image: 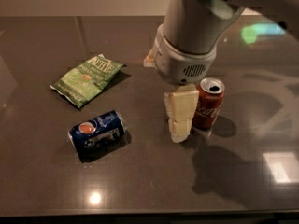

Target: Pick pepsi can

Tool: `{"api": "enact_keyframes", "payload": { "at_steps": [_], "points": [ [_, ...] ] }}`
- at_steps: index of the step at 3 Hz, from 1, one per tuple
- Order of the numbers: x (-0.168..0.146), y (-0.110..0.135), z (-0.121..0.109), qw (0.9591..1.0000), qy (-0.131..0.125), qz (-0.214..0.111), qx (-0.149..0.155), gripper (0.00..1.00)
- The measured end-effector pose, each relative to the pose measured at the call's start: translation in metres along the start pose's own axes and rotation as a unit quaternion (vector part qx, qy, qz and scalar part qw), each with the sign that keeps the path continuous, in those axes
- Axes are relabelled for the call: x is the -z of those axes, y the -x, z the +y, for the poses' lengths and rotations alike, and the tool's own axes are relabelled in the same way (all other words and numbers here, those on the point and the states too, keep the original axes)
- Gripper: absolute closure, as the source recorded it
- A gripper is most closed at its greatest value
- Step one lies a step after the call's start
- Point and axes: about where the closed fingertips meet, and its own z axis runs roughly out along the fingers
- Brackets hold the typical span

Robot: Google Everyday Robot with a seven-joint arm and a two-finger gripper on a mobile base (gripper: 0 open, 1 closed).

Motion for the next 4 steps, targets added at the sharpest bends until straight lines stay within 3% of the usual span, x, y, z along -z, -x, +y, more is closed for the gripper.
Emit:
{"api": "enact_keyframes", "payload": {
  "at_steps": [2, 4],
  "points": [
    [-0.053, 0.045, -0.014, 0.9986, 0.047, -0.016, 0.016, 0.0],
    [-0.084, 0.083, -0.014, 0.9972, 0.062, -0.005, 0.043, 0.0]
  ]
}}
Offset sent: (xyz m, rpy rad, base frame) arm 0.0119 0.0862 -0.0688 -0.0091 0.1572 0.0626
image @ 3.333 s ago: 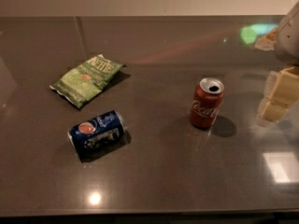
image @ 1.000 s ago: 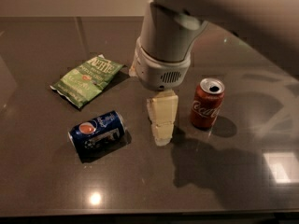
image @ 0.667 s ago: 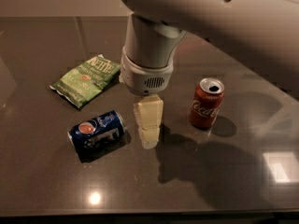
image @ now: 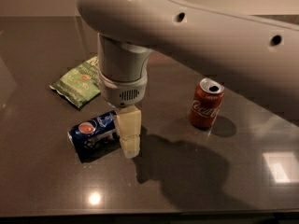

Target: Pick pepsi can

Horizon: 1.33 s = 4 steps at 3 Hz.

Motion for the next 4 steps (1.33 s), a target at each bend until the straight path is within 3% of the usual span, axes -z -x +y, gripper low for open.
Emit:
{"api": "enact_keyframes", "payload": {
  "at_steps": [3, 4],
  "points": [
    [-0.031, 0.048, -0.001, 0.998, 0.022, 0.024, 0.053, 0.0],
    [-0.037, 0.06, -0.001, 0.9969, 0.03, 0.031, 0.066, 0.04]
  ]
}}
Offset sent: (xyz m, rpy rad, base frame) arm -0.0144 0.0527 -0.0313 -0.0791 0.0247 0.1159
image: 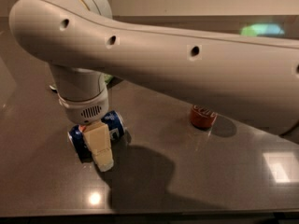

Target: Pick pepsi can

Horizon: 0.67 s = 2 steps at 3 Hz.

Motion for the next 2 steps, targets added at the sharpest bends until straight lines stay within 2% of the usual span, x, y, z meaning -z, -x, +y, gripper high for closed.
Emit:
{"api": "enact_keyframes", "payload": {
  "at_steps": [1, 2],
  "points": [
    [-0.0029, 0.007, -0.0004, 1.0, 0.006, 0.002, 0.007, 0.21],
    [-0.0028, 0.0082, -0.002, 0.9999, 0.008, 0.0, 0.009, 0.45]
  ]
}}
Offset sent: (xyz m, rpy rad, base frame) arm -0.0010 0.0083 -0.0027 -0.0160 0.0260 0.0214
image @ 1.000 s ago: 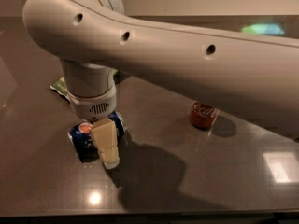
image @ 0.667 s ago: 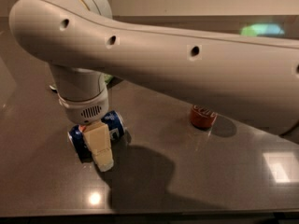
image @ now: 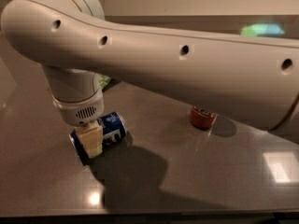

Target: Pick pepsi can

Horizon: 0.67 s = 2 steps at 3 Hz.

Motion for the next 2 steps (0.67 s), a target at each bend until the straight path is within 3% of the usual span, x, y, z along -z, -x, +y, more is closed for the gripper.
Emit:
{"api": "enact_keyframes", "payload": {
  "at_steps": [1, 2],
  "points": [
    [0.007, -0.003, -0.002, 0.9999, -0.005, -0.009, -0.002, 0.68],
    [0.031, -0.006, -0.003, 0.9988, -0.017, -0.045, -0.005, 0.91]
  ]
}}
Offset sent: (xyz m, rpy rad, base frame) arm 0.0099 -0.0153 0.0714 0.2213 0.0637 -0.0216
